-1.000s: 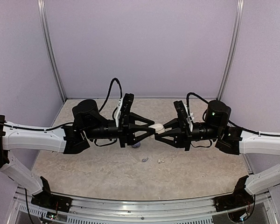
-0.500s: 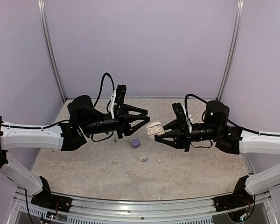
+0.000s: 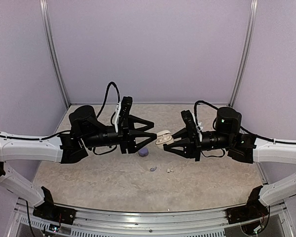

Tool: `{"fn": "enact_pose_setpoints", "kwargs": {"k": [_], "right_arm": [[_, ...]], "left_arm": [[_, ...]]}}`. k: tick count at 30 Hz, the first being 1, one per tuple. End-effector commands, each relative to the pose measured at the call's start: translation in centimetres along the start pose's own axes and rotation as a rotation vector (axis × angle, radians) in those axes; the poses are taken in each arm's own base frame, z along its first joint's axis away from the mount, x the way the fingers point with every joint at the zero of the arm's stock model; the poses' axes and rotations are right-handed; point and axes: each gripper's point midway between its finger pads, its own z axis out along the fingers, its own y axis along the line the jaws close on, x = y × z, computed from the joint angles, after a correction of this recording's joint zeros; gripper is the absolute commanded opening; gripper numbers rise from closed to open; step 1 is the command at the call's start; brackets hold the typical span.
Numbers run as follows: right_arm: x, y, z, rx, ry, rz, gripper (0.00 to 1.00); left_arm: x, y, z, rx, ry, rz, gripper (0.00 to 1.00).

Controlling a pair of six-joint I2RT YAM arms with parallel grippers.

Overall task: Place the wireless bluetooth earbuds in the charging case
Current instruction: Open the charging case, then adjust the left earbud at the center of the board.

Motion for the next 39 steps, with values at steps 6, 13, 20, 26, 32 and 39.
{"fn": "enact_pose_setpoints", "kwargs": {"k": [6,13,20,26,32,39], "right_arm": [[-0.9,0.7,0.2,-0.046,-0.014,-0.030,0.02],[-0.4,1.2,0.1,-0.065,-0.002,-0.033,0.00],[0.2,0.1,-0.4,-0.014,-0.012,-0.003,0.00],[1.3,-2.1,-2.0,0.050,-0.025,0.078,0.00],[2.5,-3.9,-3.6,0.112,-0.021,0.139,0.00],[2.9,-4.9,-4.6,0.161,-0.012,0.159,0.00]], "left_arm": [[0.5,1.0,1.5,-0.035,0.048,0.033,0.56],[0.6,3.4,1.8,-0.116,0.042,-0.005,0.46],[0.7,3.2,0.7,-0.095,0.012,-0.005,0.56],[0.6,5.7,-2.1,-0.216,-0.030,-0.031,0.63],[4.6,12.3,-5.9,-0.498,0.057,-0.118,0.61],[11.0,17.7,-10.0,-0.834,0.193,-0.293,0.59]]}}
